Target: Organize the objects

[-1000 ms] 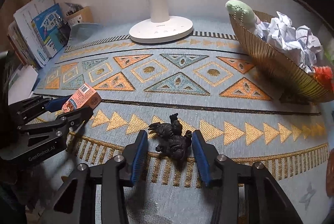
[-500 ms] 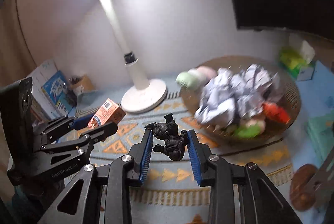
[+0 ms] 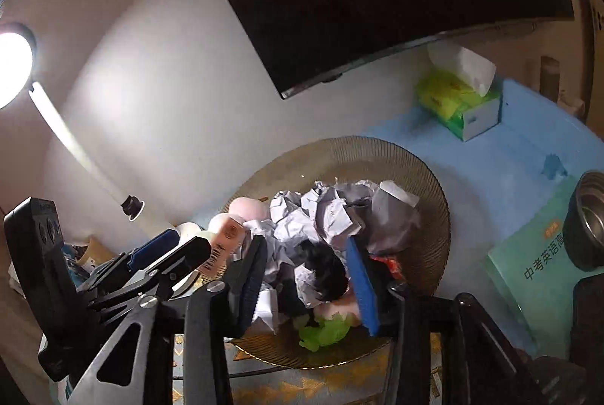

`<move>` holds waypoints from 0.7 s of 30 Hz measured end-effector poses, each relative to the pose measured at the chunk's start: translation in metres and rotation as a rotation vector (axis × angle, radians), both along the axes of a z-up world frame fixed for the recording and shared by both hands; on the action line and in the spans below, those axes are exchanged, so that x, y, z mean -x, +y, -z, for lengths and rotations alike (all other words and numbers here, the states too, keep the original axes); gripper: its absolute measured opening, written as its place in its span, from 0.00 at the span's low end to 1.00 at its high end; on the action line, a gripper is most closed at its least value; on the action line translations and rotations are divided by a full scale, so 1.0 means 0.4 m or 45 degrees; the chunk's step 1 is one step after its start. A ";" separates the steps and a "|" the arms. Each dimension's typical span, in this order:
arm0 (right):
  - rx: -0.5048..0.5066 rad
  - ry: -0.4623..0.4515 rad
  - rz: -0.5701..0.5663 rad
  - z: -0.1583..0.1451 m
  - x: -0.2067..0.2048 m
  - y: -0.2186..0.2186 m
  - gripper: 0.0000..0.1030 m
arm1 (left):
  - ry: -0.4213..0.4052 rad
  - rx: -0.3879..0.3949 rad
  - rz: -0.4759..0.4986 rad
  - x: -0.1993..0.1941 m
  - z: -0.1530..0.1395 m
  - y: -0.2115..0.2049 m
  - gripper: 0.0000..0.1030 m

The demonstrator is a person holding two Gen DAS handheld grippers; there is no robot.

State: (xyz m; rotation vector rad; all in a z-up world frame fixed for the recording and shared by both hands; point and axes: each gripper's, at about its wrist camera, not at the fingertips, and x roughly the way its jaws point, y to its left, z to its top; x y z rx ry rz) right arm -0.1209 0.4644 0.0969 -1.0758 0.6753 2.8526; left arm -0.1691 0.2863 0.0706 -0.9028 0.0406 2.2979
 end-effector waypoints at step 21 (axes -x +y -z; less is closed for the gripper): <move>-0.082 0.032 -0.358 0.026 -0.148 -0.358 0.64 | 0.060 0.116 -0.405 -0.245 -0.004 -0.446 0.76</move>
